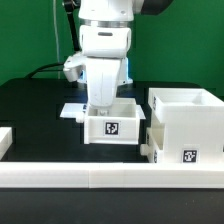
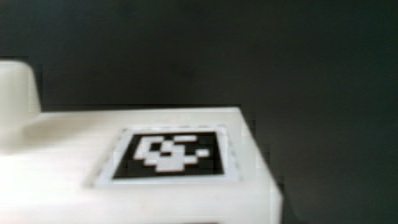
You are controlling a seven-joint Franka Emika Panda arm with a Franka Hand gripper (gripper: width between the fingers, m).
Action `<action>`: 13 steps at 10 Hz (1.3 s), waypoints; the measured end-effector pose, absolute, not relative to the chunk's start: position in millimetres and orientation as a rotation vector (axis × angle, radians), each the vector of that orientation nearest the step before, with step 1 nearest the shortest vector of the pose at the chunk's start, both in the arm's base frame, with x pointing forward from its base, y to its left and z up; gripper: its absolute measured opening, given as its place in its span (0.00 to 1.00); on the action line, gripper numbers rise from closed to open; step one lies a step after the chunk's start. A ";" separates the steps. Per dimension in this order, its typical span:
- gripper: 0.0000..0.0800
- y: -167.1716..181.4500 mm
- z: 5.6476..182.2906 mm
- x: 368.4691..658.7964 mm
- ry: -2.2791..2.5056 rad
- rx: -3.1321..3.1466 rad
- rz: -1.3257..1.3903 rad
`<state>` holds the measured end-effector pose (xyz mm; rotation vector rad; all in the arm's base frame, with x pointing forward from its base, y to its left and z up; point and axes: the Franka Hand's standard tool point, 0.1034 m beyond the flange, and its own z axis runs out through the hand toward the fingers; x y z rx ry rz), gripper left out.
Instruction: Assemble drawer
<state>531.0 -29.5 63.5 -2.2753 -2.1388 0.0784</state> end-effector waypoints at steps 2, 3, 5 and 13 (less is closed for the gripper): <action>0.05 -31.5 62.4 530.2 -2.134 -2.279 0.079; 0.05 -31.0 61.7 531.1 -2.142 -2.287 0.060; 0.05 -24.0 61.6 535.7 -2.126 -2.304 0.054; 0.05 -16.0 57.9 544.3 -2.148 -2.317 -0.005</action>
Offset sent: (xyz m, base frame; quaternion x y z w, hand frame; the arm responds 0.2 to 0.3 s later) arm 0.0000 0.0000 0.0000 0.0000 0.0000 0.0000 1.0000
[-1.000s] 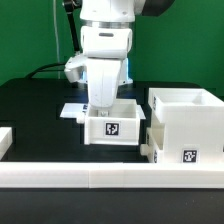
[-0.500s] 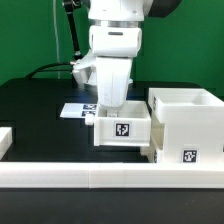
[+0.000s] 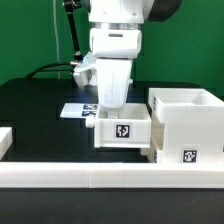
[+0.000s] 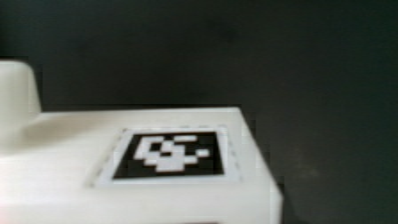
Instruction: Assemble drawer
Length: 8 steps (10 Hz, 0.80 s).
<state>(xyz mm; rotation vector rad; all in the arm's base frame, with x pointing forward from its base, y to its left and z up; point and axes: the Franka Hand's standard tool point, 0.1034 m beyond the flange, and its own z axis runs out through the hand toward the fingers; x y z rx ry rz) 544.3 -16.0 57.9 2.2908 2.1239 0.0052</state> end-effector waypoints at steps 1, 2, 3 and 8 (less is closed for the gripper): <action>0.05 -16.2 57.7 544.2 2.124 2.291 0.005; 0.05 -16.1 57.4 544.0 2.124 2.291 0.004; 0.05 -15.1 57.4 544.1 2.126 2.290 0.005; 0.05 -2.3 55.0 543.7 2.140 2.274 -0.007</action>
Offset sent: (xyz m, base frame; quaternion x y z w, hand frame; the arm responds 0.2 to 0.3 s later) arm 0.0044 0.0066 0.0059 -0.0012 -0.0200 -0.0081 0.9998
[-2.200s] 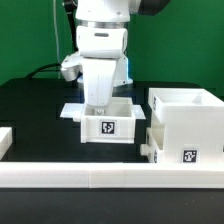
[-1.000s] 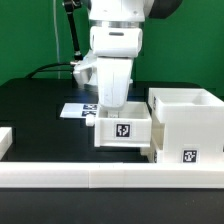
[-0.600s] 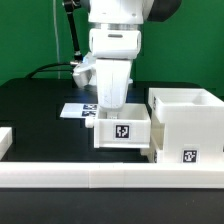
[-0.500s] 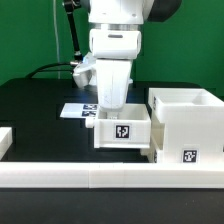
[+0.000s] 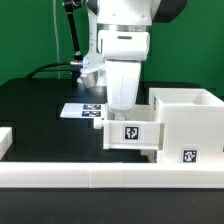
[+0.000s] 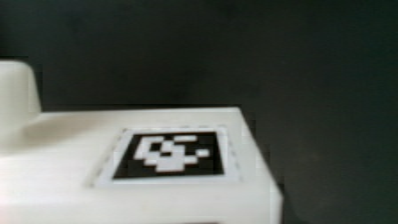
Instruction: Assemble drawer
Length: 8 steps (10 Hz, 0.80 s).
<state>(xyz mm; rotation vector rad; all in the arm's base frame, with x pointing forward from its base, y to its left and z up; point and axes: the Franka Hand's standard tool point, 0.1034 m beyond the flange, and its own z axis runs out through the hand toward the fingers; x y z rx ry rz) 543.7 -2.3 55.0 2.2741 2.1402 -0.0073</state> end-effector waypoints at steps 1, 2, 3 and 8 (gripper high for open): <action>0.05 -1.6 54.6 543.0 2.142 2.273 -0.006; 0.05 -1.0 54.6 543.0 2.142 2.273 -0.006; 0.05 -0.3 54.6 543.0 2.142 2.273 -0.005; 0.05 -1.6 54.2 543.7 2.125 2.277 0.018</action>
Offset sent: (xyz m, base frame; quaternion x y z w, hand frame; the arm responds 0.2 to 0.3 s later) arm -0.0033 0.0091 0.0021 0.0035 0.0005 0.0061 1.0000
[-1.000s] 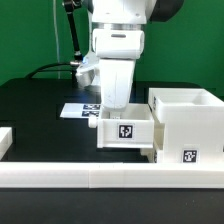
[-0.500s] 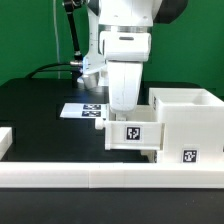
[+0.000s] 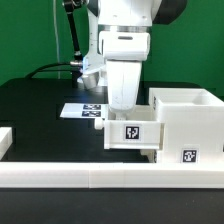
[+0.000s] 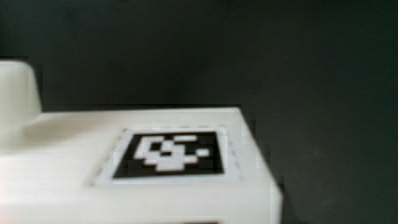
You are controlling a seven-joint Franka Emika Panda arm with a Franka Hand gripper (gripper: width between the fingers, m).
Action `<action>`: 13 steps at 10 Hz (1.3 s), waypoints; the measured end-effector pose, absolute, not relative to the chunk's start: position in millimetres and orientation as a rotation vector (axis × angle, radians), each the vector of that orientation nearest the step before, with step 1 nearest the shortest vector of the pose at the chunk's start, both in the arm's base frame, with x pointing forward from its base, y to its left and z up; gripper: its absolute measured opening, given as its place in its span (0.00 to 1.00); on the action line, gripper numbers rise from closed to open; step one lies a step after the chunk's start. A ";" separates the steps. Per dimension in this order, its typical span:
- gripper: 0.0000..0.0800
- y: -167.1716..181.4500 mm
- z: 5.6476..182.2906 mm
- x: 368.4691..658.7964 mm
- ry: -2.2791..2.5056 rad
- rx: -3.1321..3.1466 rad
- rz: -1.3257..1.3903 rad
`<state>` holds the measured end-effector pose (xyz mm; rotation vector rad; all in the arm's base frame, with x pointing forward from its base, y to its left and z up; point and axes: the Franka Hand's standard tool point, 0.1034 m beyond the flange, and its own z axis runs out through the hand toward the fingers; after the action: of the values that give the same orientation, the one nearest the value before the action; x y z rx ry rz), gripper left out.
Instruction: Assemble drawer
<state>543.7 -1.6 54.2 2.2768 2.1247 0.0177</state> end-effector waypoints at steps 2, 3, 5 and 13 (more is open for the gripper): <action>0.05 0.1 54.2 543.7 2.134 2.265 0.017; 0.05 3.2 54.4 544.1 2.141 2.255 0.015; 0.05 5.3 54.7 544.2 2.125 2.271 0.009; 0.05 5.0 54.4 543.6 2.088 2.308 0.008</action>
Offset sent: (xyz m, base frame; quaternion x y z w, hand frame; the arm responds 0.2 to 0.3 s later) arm 0.0013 0.0113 -0.0013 0.0067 -0.0253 -0.0193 0.9995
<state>543.6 5.0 54.4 2.3081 2.0878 0.0077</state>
